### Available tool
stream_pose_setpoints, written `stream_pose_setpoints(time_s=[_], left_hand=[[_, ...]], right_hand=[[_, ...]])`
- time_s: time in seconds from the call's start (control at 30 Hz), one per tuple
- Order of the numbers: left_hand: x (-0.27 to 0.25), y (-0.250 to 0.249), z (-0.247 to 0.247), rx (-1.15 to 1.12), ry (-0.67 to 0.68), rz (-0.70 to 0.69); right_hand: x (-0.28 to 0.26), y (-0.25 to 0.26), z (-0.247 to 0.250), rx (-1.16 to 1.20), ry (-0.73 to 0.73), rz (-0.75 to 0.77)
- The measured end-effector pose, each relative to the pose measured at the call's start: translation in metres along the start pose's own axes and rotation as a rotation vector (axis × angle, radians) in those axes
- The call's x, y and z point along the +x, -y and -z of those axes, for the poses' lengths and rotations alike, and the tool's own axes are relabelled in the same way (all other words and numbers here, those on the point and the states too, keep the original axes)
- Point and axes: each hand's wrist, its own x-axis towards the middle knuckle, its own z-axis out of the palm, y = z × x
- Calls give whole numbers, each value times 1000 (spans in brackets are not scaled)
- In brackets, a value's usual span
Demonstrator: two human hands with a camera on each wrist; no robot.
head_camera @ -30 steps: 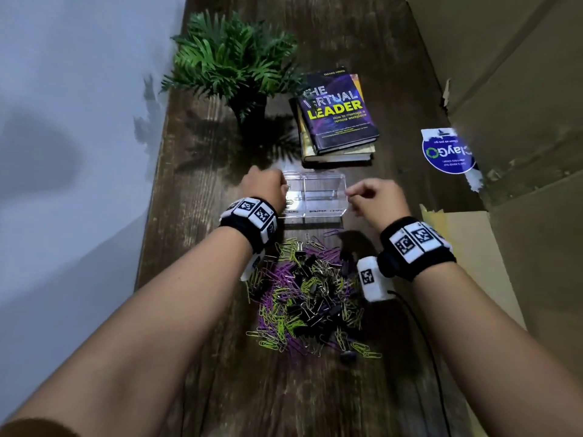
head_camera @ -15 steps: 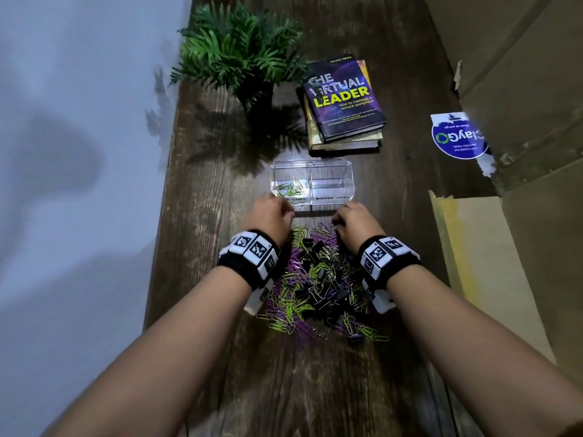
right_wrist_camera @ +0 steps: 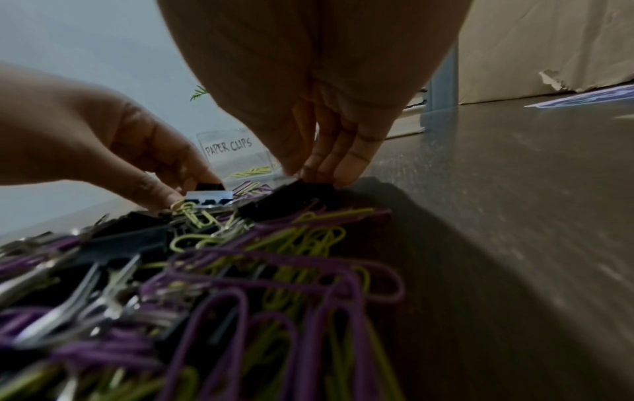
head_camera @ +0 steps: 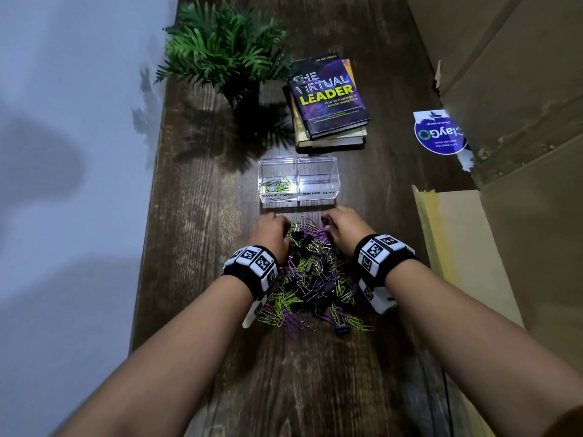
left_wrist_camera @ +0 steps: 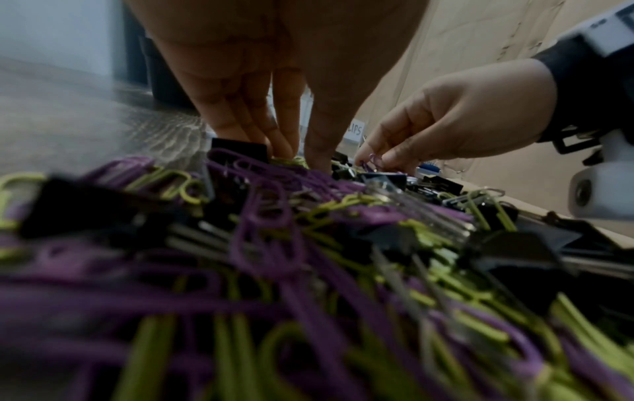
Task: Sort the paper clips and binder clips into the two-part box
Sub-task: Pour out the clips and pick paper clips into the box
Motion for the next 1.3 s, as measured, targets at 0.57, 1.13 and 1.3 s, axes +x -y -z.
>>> stream_pose_setpoints(time_s=[0.57, 1.13, 1.3], left_hand=[[-2, 10, 1, -162, -85, 78], [-6, 22, 26, -1328, -12, 414], [-1, 28, 25, -1015, 3, 426]], right_hand=[[-7, 4, 14, 394, -79, -113], [-5, 3, 8, -31, 122, 27], [-12, 7, 6, -97, 121, 39]])
